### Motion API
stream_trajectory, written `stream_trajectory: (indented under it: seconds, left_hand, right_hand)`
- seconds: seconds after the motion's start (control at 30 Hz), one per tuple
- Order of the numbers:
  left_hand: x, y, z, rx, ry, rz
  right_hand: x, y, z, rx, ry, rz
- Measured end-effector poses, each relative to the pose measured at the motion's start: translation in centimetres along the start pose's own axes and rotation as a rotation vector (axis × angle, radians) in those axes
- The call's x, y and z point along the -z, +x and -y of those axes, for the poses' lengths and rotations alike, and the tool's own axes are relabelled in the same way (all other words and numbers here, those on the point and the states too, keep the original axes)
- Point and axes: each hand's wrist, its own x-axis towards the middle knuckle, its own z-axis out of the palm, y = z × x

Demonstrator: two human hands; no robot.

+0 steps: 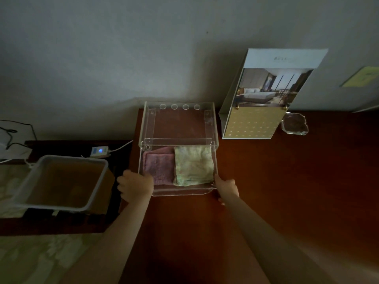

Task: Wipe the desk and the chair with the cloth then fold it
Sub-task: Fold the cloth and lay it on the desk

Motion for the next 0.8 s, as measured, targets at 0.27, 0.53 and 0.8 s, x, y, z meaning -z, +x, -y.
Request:
stream_trajectory:
  seconds: [0.27, 0.53, 0.8]
  left_hand:
    - [-0.9, 2.0, -0.5, 0.276, -0.428, 0.303]
    - [0.0, 4.5, -3.4, 0.423, -0.931, 0.417]
    - [-0.1, 6.0, -5.1, 0.468, -1.295, 0.472]
  right_hand:
    - [-1.2, -1.0, 1.7, -0.066, 0.497, 0.118]
    - [-0.4, 0.7, 4.9, -0.101, 0.849, 0.216]
    - [-0.6, 2.0, 8.1, -0.116, 1.067, 0.245]
